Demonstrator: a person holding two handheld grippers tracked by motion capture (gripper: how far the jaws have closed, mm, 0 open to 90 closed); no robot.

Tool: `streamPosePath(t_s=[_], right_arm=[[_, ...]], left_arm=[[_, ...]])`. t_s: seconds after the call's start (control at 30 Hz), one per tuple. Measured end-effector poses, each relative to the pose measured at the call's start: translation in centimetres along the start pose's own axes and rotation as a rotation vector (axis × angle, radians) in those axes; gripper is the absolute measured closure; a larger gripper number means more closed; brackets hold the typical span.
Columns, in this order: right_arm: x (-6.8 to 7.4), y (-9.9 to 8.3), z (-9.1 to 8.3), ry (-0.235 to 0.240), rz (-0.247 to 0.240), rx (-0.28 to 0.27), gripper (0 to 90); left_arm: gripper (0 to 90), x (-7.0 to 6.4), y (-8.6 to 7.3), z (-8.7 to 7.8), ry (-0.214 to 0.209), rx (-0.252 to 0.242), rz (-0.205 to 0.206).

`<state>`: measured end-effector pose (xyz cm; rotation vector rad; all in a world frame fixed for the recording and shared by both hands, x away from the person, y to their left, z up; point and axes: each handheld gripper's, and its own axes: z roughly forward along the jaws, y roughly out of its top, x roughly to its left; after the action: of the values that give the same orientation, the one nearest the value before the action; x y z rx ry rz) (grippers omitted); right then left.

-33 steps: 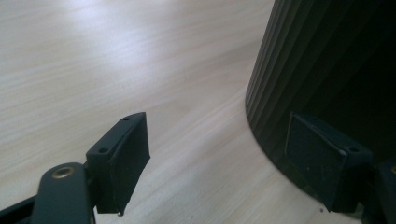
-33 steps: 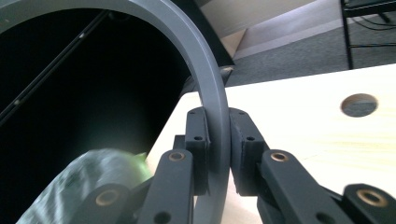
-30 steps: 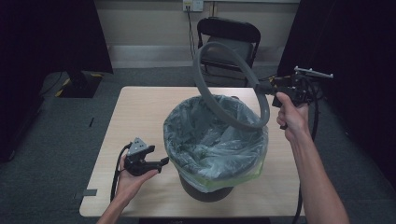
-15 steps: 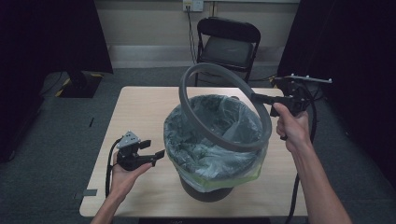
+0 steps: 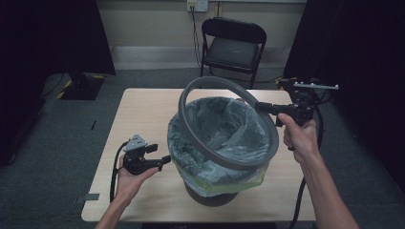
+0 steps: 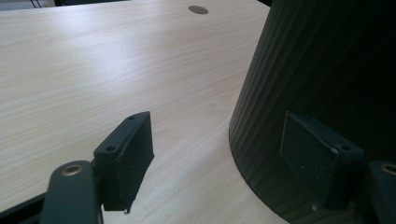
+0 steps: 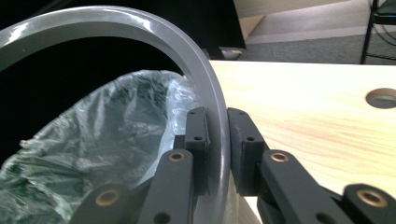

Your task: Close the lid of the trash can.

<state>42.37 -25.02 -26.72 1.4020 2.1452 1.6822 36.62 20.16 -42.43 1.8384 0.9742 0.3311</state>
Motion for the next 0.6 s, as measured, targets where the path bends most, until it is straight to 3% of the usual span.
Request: streamPosePath(t_s=[0.43,0.6], right_arm=[[0.59,-0.04,-0.13,-0.073,-0.057,0.028,79.4],[0.70,0.24,-0.40,-0.056,-0.056,0.019,79.7]], left_arm=[[24.8,-0.02,0.28,-0.23,-0.001,-0.007,0.000],[24.8,0.01,0.27,-0.22,0.000,-0.006,0.000]])
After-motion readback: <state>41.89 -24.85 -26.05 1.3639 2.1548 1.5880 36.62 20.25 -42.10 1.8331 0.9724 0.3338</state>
